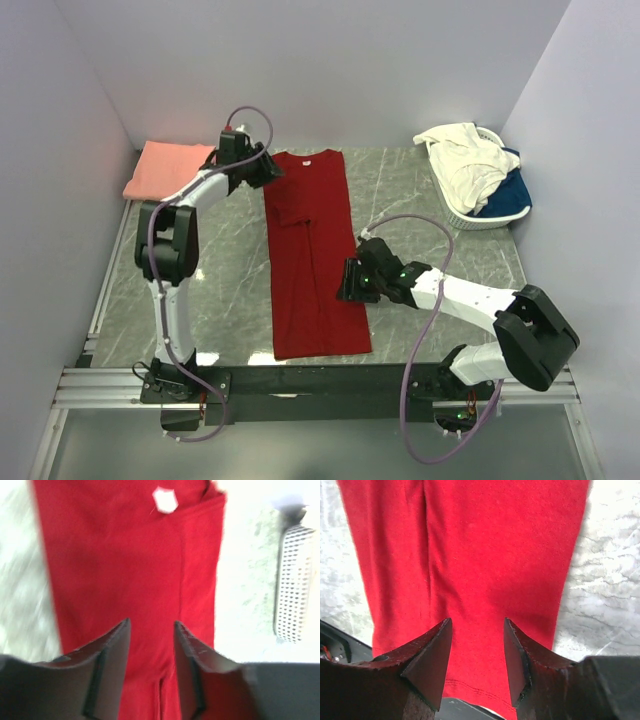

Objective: Fold and stack the t-shirts
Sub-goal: Fold the tshirt

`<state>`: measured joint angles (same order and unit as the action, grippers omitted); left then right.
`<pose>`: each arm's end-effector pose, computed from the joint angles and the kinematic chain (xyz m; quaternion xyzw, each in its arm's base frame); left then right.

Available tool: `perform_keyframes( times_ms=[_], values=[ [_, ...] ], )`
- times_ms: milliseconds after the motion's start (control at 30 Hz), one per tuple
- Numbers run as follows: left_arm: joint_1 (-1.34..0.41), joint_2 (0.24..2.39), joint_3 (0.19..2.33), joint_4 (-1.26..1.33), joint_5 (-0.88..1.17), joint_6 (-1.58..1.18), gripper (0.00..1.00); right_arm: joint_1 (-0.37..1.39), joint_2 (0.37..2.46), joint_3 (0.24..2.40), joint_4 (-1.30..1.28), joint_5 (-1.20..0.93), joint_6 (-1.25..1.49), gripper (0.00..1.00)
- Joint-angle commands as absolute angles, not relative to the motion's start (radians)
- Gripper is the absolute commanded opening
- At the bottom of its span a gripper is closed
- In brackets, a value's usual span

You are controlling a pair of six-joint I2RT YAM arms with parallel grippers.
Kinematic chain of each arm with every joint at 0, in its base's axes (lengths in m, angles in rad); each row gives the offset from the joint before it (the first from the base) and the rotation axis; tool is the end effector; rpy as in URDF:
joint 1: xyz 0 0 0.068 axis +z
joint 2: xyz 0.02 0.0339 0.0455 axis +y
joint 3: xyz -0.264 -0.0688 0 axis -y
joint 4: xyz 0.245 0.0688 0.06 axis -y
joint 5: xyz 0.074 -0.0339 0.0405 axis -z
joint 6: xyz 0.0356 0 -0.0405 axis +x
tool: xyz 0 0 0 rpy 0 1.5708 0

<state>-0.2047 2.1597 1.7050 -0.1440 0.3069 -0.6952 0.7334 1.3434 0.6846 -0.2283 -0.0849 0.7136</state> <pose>0.4896 -0.1126 0.2185 -0.1429 0.8650 -0.3225 0.3569 0.1912 0.1763 0.1833 -0.0235 0.9411 0.2517 0.2246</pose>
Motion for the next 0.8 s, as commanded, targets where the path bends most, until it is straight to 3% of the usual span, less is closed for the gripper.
perform_keyframes(
  times_ms=[0, 67, 233, 333, 500, 767],
  values=[
    [-0.247, 2.008, 1.534, -0.117, 0.188, -0.735, 0.43, 0.741, 1.304, 0.669, -0.187, -0.061, 0.715, 0.53],
    [-0.271, 1.913, 1.39, -0.081, 0.137, -0.768, 0.42, 0.752, 1.307, 0.676, -0.193, -0.052, 0.71, 0.52],
    [-0.324, 1.755, 1.107, -0.041, 0.039, -0.866, 0.24, 0.808, 1.301, 0.701, -0.224, -0.017, 0.698, 0.52],
    [-0.36, 1.677, 1.002, -0.008, 0.031, -0.879, 0.22, 0.856, 1.298, 0.698, -0.23, -0.002, 0.707, 0.52],
    [-0.458, 1.681, 0.983, -0.025, 0.003, -0.88, 0.21, 0.885, 1.322, 0.666, -0.196, -0.002, 0.733, 0.52],
    [-0.468, 1.848, 1.06, -0.112, -0.029, -0.896, 0.2, 0.884, 1.382, 0.644, -0.182, 0.034, 0.738, 0.51]
  ],
)
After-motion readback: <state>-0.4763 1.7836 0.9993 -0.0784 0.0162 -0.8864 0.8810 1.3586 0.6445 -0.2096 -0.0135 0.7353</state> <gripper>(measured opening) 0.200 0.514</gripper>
